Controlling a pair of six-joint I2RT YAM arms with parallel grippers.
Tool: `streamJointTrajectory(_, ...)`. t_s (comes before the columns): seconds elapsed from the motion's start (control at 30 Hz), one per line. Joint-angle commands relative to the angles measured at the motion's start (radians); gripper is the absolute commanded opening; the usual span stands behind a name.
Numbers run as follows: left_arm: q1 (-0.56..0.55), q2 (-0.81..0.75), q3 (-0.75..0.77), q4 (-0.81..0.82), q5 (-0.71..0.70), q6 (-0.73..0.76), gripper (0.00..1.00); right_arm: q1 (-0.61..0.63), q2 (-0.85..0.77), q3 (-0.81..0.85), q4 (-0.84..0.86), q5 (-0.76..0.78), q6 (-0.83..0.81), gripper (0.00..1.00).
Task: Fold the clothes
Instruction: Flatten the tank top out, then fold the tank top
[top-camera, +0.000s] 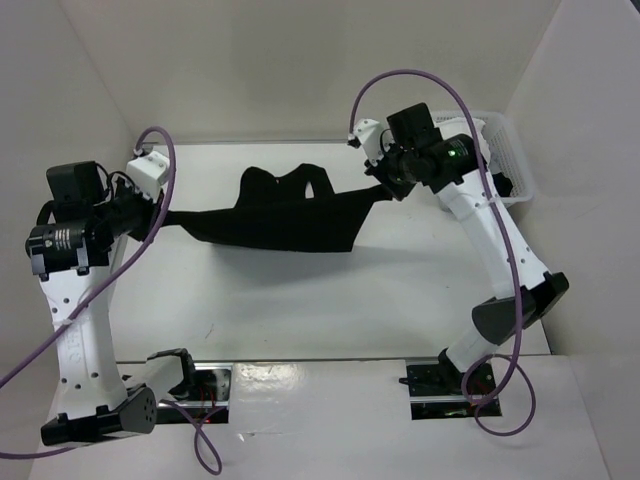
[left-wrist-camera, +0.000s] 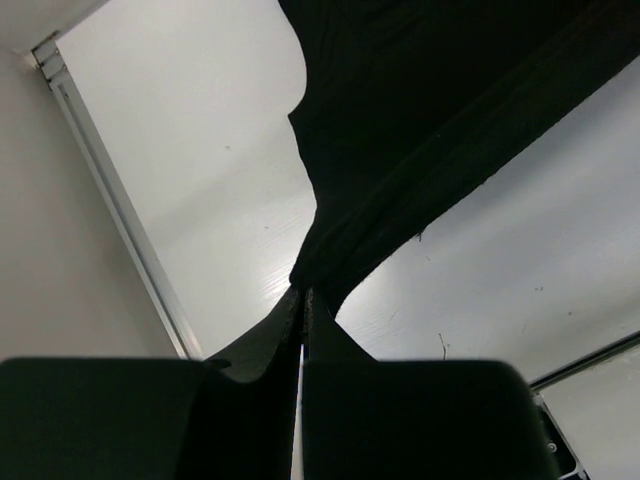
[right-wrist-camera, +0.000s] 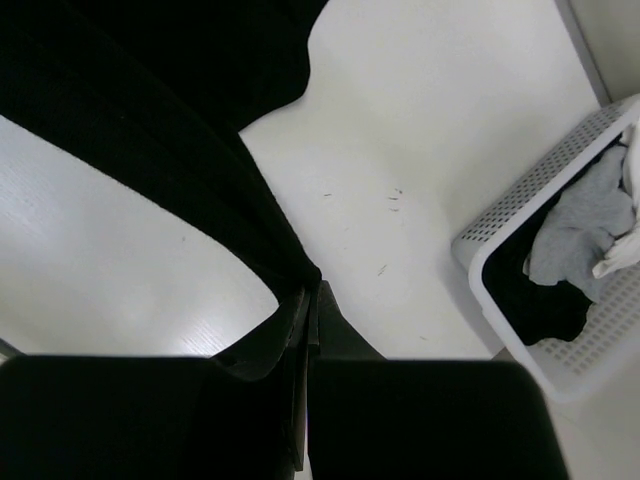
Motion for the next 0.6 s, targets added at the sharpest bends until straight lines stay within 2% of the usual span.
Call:
streamJointTrajectory(0.0,0.000,-0.037,0.036,0.010,0.041,0.006,0.00,-0.012,-0.100,0.058,0.026,-0.022,0.000,0.00)
streamJointTrajectory(0.37,0.018,-0.119,0.018,-0.029,0.051,0.017,0.00,-0.021,-0.203,0.020,0.017,-0.022,-0.019,0.00)
streamJointTrajectory(0.57,0.027,-0.157,-0.001,-0.075,0.103,0.050,0.00,-0.021,-0.221,0.020,-0.050,-0.103,-0.066,0.00)
